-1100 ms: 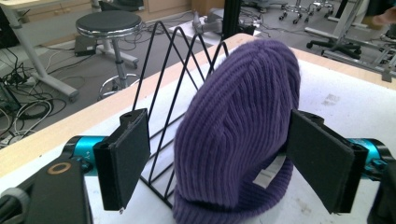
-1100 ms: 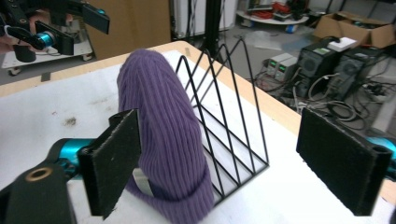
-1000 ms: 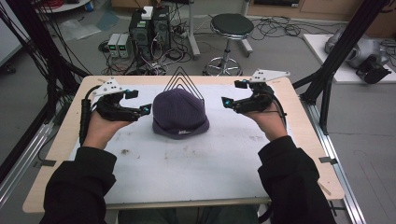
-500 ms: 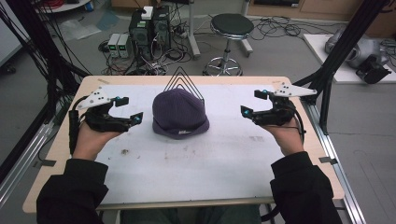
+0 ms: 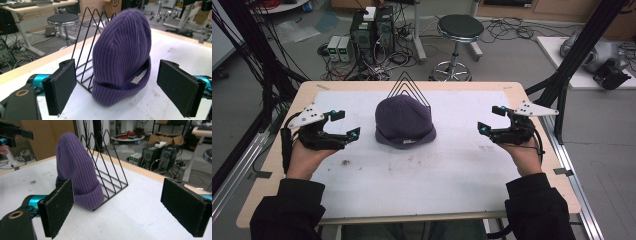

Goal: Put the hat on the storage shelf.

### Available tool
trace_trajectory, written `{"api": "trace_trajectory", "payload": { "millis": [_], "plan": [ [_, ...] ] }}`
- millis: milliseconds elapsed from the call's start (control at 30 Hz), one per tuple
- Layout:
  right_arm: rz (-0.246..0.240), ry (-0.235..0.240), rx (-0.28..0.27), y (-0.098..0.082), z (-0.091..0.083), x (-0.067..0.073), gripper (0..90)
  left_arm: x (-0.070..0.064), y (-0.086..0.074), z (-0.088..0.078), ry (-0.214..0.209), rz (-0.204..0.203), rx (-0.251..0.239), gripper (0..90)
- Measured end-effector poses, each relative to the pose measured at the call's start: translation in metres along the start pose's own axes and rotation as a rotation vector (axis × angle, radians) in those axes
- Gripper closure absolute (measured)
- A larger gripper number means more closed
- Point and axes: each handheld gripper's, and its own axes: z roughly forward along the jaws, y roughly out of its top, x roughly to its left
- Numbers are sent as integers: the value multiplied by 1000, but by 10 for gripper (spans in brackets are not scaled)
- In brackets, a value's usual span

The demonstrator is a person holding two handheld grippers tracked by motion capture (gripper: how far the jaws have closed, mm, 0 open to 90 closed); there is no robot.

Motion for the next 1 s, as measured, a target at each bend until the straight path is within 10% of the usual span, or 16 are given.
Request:
{"api": "trace_trajectory", "payload": {
  "millis": [400, 1000],
  "plan": [
    [21, -24, 8, -44, -9, 11, 108, -14, -18, -5, -1, -8, -51, 163],
    [23, -42, 4, -45, -18, 10, 108, -20, -32, -1, 20, -29, -14, 164]
  ]
}}
